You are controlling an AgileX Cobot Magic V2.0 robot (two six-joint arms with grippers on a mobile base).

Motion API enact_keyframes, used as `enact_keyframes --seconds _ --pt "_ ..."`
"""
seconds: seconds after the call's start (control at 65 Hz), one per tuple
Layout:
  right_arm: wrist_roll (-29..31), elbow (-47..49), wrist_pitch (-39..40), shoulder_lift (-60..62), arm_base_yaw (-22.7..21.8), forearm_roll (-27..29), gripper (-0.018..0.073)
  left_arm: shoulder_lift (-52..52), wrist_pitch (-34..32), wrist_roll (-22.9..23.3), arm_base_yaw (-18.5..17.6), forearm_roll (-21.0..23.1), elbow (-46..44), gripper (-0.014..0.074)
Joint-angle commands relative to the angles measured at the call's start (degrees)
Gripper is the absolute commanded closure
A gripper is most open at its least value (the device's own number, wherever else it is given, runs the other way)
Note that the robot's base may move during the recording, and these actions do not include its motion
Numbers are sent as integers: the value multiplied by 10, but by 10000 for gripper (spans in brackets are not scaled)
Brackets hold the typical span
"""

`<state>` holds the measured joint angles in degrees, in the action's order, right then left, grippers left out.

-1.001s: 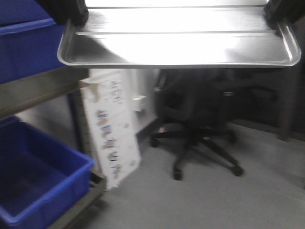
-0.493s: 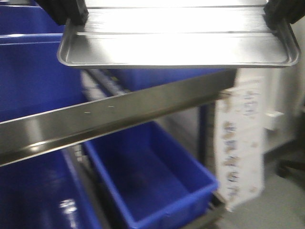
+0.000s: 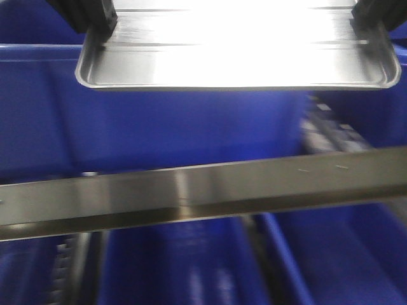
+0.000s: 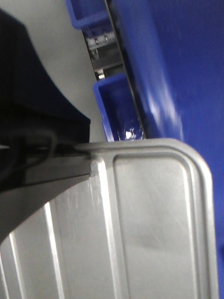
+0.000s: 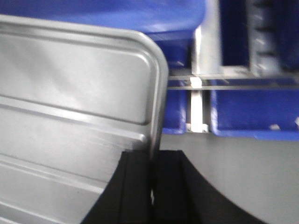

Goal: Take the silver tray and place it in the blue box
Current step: 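Keep holding the tray while driving the base to the blue bin, then position the held tray above the blue bin with both grippers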

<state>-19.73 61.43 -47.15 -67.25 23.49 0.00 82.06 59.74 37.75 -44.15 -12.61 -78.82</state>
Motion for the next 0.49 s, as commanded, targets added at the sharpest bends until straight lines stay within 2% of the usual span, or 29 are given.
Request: enact_keyframes --seconds 0.0,0.477 --pt "7 19 30 15 -4 -31 501 -22 11 -8 -1 -27 -14 701" --pt "7 19 30 15 -4 -31 501 -22 11 -8 -1 -26 -14 701"
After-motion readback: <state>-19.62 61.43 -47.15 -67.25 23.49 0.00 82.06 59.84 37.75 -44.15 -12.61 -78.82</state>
